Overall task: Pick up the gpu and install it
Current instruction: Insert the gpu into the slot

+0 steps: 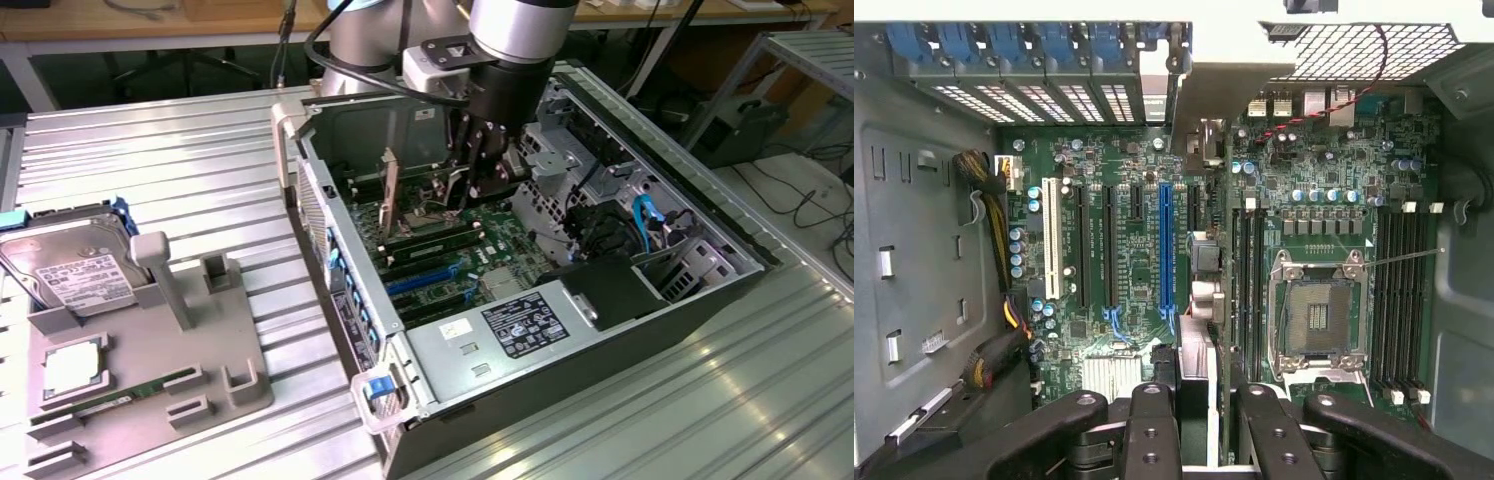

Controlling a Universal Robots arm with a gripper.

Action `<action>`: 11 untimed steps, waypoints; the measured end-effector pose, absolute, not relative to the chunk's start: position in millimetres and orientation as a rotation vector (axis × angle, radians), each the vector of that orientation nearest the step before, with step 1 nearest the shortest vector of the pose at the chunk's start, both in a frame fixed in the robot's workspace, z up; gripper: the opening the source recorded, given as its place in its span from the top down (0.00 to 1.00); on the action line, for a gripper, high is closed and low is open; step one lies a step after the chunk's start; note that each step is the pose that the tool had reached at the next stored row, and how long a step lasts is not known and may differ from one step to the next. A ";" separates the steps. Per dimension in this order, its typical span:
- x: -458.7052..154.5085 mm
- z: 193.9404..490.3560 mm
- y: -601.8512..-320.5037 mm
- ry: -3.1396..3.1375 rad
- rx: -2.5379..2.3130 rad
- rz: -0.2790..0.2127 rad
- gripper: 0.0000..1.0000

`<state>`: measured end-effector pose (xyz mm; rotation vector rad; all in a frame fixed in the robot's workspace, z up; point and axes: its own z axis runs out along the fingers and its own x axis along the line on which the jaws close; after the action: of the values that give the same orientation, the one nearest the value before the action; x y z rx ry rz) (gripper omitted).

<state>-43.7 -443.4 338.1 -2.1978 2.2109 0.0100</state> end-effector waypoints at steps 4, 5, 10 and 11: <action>-46.8 332.4 -443.4 2.211 -2.198 0.010 0.72; -46.8 330.8 -443.4 2.211 -2.198 0.010 0.72; -46.8 325.2 -443.4 2.213 -2.200 0.019 0.72; -46.7 324.2 -443.4 2.215 -2.202 0.023 0.72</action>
<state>-46.7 -443.4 324.2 -2.2023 2.2151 0.0231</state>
